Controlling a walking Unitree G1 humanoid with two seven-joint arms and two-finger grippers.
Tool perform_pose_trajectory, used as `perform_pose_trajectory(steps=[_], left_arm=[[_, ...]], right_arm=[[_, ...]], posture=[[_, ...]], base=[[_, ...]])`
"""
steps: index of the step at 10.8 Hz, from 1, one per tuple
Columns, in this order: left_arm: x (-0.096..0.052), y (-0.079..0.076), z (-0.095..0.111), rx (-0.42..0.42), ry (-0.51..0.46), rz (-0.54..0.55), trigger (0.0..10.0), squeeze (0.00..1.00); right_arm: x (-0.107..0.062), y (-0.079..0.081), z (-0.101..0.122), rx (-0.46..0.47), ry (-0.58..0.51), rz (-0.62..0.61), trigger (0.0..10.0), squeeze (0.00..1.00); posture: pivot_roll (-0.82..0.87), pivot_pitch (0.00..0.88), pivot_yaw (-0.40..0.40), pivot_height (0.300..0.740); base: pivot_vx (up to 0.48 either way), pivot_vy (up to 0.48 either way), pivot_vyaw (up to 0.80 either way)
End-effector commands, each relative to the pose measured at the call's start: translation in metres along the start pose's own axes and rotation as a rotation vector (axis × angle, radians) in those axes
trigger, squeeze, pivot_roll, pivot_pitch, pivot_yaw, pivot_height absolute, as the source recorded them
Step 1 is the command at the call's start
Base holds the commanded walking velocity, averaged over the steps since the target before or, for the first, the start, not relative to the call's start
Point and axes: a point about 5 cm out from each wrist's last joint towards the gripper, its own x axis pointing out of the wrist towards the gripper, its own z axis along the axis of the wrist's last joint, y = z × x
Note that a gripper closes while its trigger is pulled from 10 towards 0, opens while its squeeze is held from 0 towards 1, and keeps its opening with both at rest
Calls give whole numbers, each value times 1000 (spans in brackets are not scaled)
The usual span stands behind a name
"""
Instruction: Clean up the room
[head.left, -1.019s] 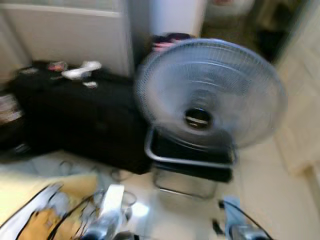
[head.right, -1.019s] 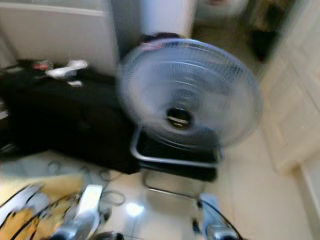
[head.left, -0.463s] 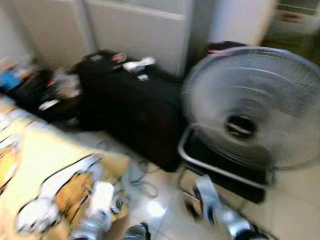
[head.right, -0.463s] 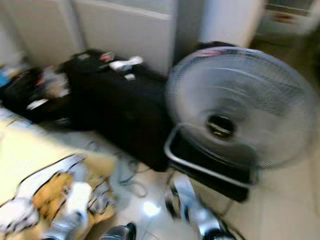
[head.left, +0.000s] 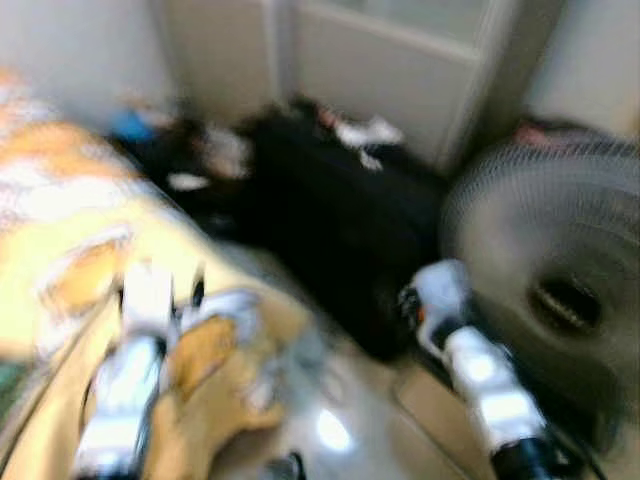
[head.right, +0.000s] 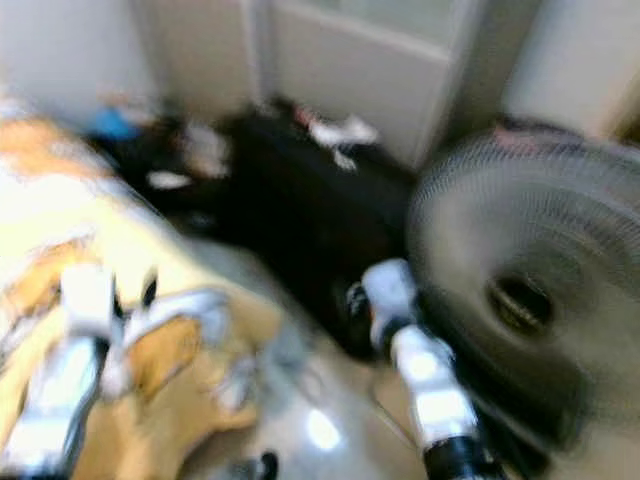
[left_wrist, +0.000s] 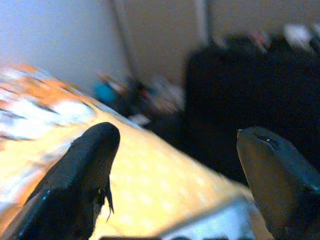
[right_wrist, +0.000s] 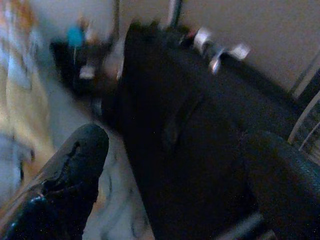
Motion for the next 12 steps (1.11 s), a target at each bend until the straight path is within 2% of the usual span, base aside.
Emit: perform_pose_trajectory(steps=[1,2,3,4,5,7,8,12], left_arm=[[2,-6,6,-18,4,10,10000,0],[-3,-15,28,-50,-37,20,10000,0],[-3,-20,34,-85,-57,20,10000,0],[-4,-28,36,-39,-47,-42,10000,0],[-4,-32,38,15,-41,-58,10000,0],[-2,-31,42,-10,-39,-58,10000,0],[-1,-30,43,-12,-39,-59,10000,0],[0,-23,43,-25,-24,-17,10000,0]], right_arm=[[-4,-8,7,63,-13,-83,10000,1000],[-15,-6,22,106,-53,-125,10000,1000],[-22,-3,27,143,-58,-137,10000,1000],[-29,-2,24,173,-34,-153,10000,1000],[-37,-2,19,184,-1,-175,10000,1000],[-45,0,20,190,9,-174,10000,1000],[-44,2,21,193,14,-168,10000,1000],[-35,6,24,162,37,-154,10000,1000]], posture=[[52,0,18,740],[35,0,37,740],[22,0,47,740],[4,0,61,740],[-6,0,71,740],[-17,0,79,740],[-17,0,79,740],[16,0,53,740]], base=[[0,0,800],[0,0,800],[0,0,800],[0,0,800],[0,0,800],[0,0,800],[0,0,800],[0,344,800]])
